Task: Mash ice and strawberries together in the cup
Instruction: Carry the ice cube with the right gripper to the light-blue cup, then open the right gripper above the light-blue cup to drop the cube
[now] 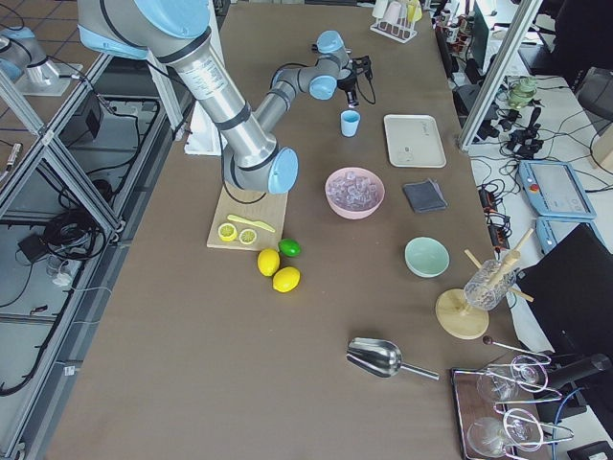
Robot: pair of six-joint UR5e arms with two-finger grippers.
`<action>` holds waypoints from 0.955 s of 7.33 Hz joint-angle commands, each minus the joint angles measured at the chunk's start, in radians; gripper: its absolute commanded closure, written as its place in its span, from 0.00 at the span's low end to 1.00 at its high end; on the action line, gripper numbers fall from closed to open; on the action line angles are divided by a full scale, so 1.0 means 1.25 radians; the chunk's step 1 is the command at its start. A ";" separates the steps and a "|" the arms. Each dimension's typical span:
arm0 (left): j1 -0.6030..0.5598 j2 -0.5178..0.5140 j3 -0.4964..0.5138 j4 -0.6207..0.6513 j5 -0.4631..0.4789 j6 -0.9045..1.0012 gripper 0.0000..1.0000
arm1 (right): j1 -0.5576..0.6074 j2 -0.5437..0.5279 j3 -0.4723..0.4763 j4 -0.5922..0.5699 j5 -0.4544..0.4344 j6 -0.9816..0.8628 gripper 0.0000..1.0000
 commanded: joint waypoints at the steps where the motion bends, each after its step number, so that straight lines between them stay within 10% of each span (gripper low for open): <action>1: -0.001 -0.003 -0.002 -0.001 -0.001 0.000 0.02 | -0.016 -0.010 -0.013 0.006 -0.018 0.001 0.70; 3: -0.001 -0.003 -0.002 -0.001 -0.001 0.001 0.02 | -0.032 -0.014 -0.014 0.010 -0.055 0.002 0.67; 5: -0.001 -0.002 0.002 -0.001 0.000 0.001 0.02 | -0.035 -0.015 -0.014 0.011 -0.056 0.005 0.02; 7: 0.002 -0.016 -0.002 0.005 0.001 -0.001 0.02 | -0.001 -0.051 -0.007 -0.001 -0.031 -0.021 0.02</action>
